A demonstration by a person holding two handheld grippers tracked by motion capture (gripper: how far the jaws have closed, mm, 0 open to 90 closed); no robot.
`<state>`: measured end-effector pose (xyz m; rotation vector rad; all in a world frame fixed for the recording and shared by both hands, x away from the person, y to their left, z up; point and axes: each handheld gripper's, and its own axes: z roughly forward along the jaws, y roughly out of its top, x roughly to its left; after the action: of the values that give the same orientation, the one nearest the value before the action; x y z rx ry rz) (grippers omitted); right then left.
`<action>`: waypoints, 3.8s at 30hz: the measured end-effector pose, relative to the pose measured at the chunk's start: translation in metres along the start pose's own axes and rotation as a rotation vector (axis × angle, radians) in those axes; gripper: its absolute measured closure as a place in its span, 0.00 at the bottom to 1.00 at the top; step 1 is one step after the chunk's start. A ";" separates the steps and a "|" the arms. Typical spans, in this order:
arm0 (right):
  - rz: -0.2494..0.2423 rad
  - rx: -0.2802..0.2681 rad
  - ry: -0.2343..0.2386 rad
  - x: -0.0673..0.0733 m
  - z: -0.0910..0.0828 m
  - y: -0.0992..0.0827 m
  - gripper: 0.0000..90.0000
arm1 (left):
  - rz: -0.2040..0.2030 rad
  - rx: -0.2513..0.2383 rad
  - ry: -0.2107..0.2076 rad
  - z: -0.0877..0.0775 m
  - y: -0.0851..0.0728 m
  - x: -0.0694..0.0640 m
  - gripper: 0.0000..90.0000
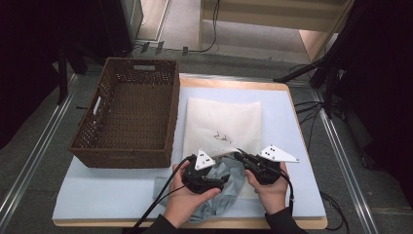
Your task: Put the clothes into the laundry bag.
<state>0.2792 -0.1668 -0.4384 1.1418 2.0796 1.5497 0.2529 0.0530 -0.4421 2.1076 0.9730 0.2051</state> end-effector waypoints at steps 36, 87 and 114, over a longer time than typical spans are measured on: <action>-0.008 -0.004 -0.021 0.004 0.001 -0.002 0.96 | -0.043 -0.130 0.111 0.006 0.002 -0.005 0.58; -0.003 0.008 -0.018 0.006 0.004 -0.002 0.97 | -0.055 0.017 0.060 0.005 -0.031 0.004 0.28; 0.000 0.004 -0.003 0.008 0.002 -0.002 0.97 | -0.090 -0.060 0.129 0.043 -0.002 -0.009 0.74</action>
<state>0.2754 -0.1597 -0.4391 1.1452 2.0820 1.5432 0.2641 0.0220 -0.4715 2.0108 1.1216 0.3242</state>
